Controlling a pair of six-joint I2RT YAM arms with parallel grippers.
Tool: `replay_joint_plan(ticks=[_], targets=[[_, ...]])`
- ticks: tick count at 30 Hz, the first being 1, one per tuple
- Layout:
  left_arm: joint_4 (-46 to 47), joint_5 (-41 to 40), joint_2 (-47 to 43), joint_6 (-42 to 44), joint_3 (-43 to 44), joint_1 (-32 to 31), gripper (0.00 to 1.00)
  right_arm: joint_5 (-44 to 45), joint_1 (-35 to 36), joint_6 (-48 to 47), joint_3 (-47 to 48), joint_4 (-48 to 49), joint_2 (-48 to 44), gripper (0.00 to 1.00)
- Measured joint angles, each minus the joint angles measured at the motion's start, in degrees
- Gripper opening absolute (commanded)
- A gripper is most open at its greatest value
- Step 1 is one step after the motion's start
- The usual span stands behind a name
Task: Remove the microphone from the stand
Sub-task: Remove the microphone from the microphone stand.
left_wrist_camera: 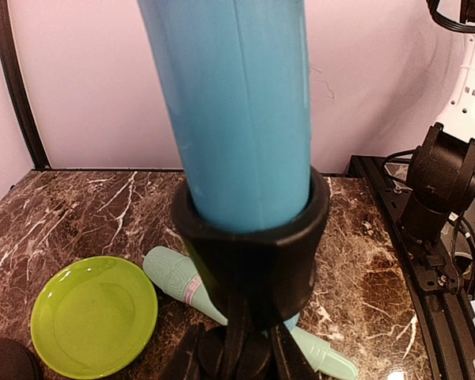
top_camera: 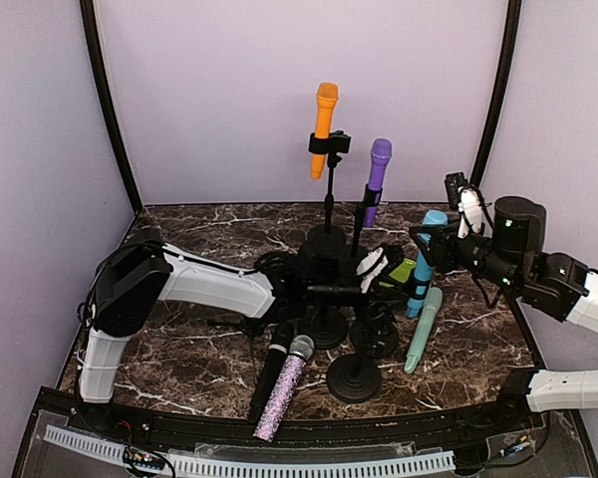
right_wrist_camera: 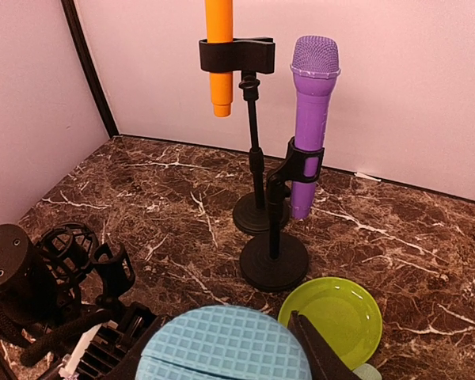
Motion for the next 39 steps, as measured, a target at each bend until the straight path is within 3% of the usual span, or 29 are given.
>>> replay_joint_plan(ticks=[29, 39], targets=[[-0.2, 0.3, -0.1, 1.2, -0.1, 0.0, 0.00, -8.7, -0.8, -6.1, -0.6, -0.2, -1.6, 0.25], [-0.4, 0.6, -0.1, 1.3, -0.1, 0.0, 0.00, -7.9, -0.8, -5.5, 0.2, -0.2, -0.3, 0.25]])
